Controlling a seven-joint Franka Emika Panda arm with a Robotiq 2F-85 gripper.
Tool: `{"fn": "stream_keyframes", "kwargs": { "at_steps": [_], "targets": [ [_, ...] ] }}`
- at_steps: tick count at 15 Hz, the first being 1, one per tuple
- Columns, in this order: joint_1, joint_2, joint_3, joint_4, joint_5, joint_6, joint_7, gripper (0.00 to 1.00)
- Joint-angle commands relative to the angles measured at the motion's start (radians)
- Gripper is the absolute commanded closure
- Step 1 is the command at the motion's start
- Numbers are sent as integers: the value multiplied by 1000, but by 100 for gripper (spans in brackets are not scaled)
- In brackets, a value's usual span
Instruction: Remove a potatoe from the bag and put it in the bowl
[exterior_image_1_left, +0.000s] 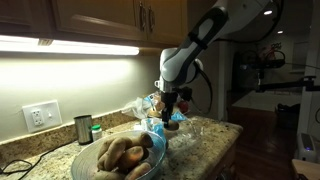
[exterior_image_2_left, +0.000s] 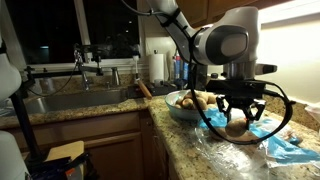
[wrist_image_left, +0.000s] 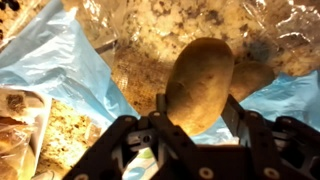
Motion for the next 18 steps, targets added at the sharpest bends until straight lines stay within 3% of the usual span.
{"fn": "stream_keyframes", "kwargs": {
  "at_steps": [1,18],
  "targets": [
    [24,-109,-19,-103,-23,52,27,68],
    [135,-173,17,-133,-65,146,25,68]
  ]
}}
